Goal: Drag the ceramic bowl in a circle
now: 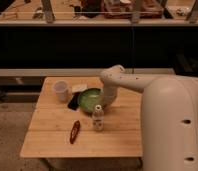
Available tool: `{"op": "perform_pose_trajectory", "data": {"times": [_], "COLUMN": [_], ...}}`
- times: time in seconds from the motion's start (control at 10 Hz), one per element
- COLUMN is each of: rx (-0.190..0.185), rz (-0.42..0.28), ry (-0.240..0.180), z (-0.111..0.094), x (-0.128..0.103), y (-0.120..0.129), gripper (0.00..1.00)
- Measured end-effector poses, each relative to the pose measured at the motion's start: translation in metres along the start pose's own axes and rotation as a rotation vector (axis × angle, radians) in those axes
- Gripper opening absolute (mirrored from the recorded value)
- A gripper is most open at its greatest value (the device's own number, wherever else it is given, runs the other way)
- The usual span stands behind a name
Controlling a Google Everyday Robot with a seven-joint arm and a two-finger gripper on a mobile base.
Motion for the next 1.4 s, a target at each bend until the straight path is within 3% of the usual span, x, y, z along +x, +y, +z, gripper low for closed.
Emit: {"op": "perform_pose_trajectory", "data": {"times": [0.2,0.4,1.0,1.2,1.4], "rx": [0.014,0.017,-0.002,-0.017,-0.048], "rz": [0.036,0.102,0.348,0.412,0.421], "ry": [-0.002,0.006,0.065,0.084,0.098], "z": [0.006,0.008,-0.006,-0.013,-0.022], "x": [0.033,0.075,0.173,0.188,0.176], "y": [-0.002,0.019,0.132,0.162,0.184], "gripper": [0.00,0.00,0.00,0.00,0.00]}}
